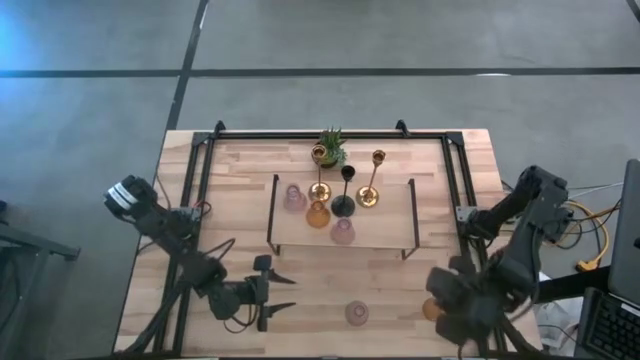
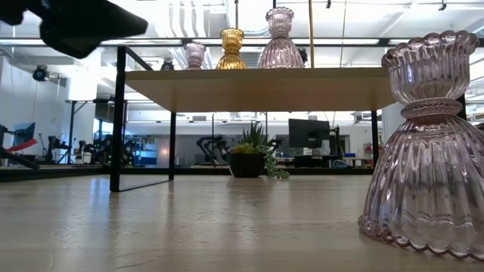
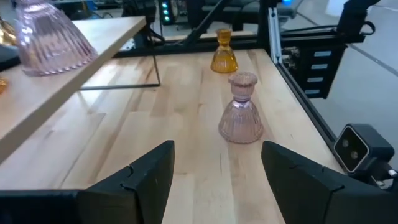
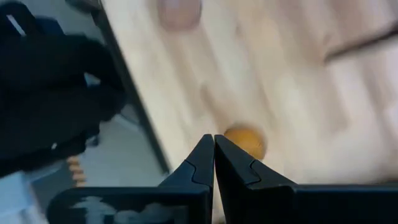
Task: Pick & Place candle stick holders
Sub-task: Put the orange glass candle holder on the shelf
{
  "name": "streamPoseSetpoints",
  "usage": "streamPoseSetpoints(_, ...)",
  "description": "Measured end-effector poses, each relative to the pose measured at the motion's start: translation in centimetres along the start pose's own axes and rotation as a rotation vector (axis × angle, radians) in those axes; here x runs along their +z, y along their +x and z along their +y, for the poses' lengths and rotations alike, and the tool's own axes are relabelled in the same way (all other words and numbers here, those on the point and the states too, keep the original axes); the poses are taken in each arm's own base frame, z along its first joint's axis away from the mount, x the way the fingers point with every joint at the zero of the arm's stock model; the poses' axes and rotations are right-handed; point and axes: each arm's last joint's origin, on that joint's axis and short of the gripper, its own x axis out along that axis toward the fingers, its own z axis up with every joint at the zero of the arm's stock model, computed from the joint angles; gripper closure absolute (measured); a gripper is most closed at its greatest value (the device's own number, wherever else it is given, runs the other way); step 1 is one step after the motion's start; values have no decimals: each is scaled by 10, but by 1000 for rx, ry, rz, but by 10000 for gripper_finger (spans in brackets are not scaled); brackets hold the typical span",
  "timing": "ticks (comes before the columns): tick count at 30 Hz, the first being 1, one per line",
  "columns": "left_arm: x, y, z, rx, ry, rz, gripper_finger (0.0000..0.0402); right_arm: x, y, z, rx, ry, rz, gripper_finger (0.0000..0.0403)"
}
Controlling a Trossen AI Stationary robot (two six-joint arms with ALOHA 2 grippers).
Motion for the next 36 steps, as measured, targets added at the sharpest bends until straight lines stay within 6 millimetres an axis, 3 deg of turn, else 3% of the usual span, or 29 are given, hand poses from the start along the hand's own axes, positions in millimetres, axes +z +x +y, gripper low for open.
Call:
streamPoseSetpoints(10, 2, 6, 4, -41, 75, 15, 156, -39, 8, 33, -7, 265, 55, 394)
streamPoseSetpoints(18, 3, 9, 8, -21, 73, 14, 156, -62, 39, 46, -114, 320, 55, 394)
streamPoseSetpoints(29, 3, 10, 9, -20, 73, 15, 156, -77, 89, 40, -363, 296, 170, 394)
streamPoseSetpoints(36, 3, 10, 9, -20, 70, 15, 156, -87, 119, 27, -343, 267, 174, 394)
